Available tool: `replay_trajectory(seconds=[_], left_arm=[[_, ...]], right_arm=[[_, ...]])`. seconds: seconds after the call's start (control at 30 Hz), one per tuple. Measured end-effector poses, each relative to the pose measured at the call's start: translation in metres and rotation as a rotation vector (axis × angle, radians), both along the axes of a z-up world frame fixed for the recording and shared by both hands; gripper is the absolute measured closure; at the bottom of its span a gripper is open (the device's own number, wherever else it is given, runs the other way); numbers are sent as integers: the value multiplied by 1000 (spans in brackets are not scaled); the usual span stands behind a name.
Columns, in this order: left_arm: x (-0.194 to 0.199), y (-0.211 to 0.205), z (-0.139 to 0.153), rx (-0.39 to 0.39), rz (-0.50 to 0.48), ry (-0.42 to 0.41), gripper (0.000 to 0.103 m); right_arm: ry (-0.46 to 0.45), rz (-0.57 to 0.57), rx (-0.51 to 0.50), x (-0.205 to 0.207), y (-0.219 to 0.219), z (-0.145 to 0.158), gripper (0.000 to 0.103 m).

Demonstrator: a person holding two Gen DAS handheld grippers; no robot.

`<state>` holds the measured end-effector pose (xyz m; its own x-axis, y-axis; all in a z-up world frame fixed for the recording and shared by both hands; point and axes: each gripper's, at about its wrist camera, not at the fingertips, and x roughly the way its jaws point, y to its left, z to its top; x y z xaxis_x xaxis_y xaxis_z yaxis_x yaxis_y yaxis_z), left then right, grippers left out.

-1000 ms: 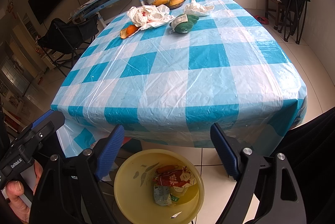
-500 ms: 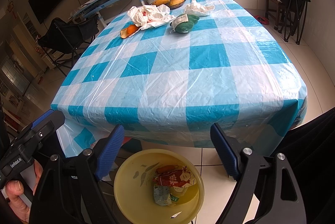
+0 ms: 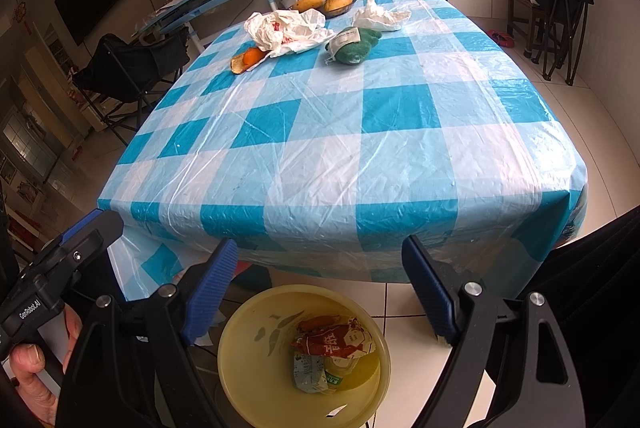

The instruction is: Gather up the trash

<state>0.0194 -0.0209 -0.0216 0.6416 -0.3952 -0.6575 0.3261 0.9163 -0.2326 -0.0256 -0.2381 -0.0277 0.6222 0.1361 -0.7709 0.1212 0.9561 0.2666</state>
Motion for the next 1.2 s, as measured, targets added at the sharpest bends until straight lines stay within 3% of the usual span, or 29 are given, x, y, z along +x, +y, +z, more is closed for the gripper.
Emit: replay_trajectory(seconds=[0.17, 0.43, 0.7, 0.97, 1.2], left_arm=[[1, 3, 3, -19, 15, 0, 9], [5, 18, 12, -112, 84, 5, 9], [24, 12, 18, -111, 101, 1, 9], [65, -10, 22, -81, 81, 8, 9], [121, -28, 37, -119, 125, -1, 9]], right_arm=[[-6, 12, 3, 3, 1, 3, 22], [-46, 42, 11, 18, -4, 18, 22], [-72, 43, 2, 58, -19, 26, 22], [-98, 53, -13, 101, -31, 38, 22], [-82, 45, -17, 133, -47, 34, 22]])
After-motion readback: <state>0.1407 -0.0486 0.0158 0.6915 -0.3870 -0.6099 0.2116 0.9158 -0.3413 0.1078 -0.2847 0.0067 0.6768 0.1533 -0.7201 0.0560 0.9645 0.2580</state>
